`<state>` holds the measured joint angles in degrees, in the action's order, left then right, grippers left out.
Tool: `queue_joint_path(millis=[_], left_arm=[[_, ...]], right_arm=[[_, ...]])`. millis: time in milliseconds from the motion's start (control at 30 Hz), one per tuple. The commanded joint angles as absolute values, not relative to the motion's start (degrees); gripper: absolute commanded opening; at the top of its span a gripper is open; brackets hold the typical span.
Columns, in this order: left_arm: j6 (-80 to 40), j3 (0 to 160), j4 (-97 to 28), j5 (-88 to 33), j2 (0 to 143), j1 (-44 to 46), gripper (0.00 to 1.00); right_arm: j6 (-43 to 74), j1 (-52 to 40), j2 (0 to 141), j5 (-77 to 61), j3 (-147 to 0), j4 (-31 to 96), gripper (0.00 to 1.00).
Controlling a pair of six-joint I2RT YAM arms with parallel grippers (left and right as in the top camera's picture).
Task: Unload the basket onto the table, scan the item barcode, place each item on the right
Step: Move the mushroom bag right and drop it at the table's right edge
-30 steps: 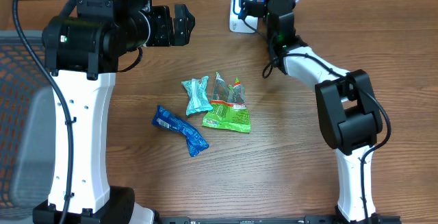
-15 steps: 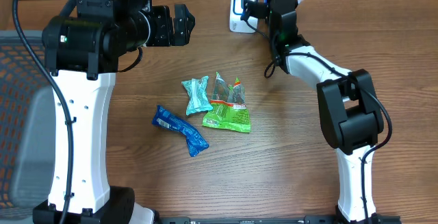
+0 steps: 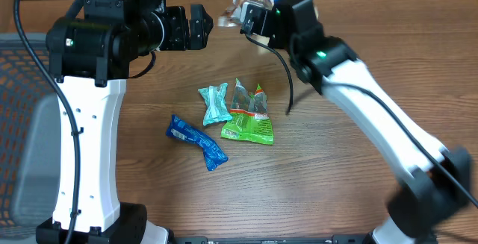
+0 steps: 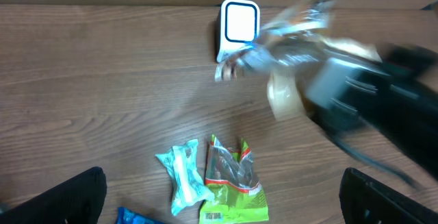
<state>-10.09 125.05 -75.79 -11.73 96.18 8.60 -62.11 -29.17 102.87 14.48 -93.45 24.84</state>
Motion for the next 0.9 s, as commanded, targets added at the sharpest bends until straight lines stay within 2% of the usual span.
queue_joint_path(millis=[0, 100, 167, 333, 467, 600, 700, 867], left_arm=[[-9.0, 125.0, -75.9, -11.6, 96.3, 8.6, 1.0], [-9.0, 125.0, -75.9, -11.6, 96.3, 8.6, 1.0], [-9.0, 125.0, -75.9, -11.6, 96.3, 8.6, 1.0], [-9.0, 125.0, -75.9, -11.6, 96.3, 8.6, 1.0], [-9.0, 125.0, -75.9, -11.6, 96.3, 8.6, 1.0], [-9.0, 125.0, -75.9, -11.6, 96.3, 8.6, 1.0], [-9.0, 125.0, -75.9, -11.6, 96.3, 8.6, 1.0], [-9.0, 125.0, -75.9, -11.6, 96.3, 8.6, 1.0]], right_arm=[[-35.7, -29.0, 94.5, -1.6, -94.1, 33.2, 0.04], [-13.9, -27.8, 91.1, -3.3, -94.1, 39.8, 0.04], [-3.5, -26.6, 89.7, -3.3, -94.1, 43.7, 0.04], [16.1, -18.3, 88.5, -3.1, -94.1, 57.6, 0.04], [21.8, -7.3, 89.1, -3.1, -93.8, 65.2, 0.04], [23.2, 3.4, 89.8, -2.7, -89.8, 64.9, 0.04], [23.2, 11.5, 90.6, -2.7, -81.4, 57.3, 0.04], [20.7, 17.9, 93.0, -2.7, -67.8, 40.2, 0.04]])
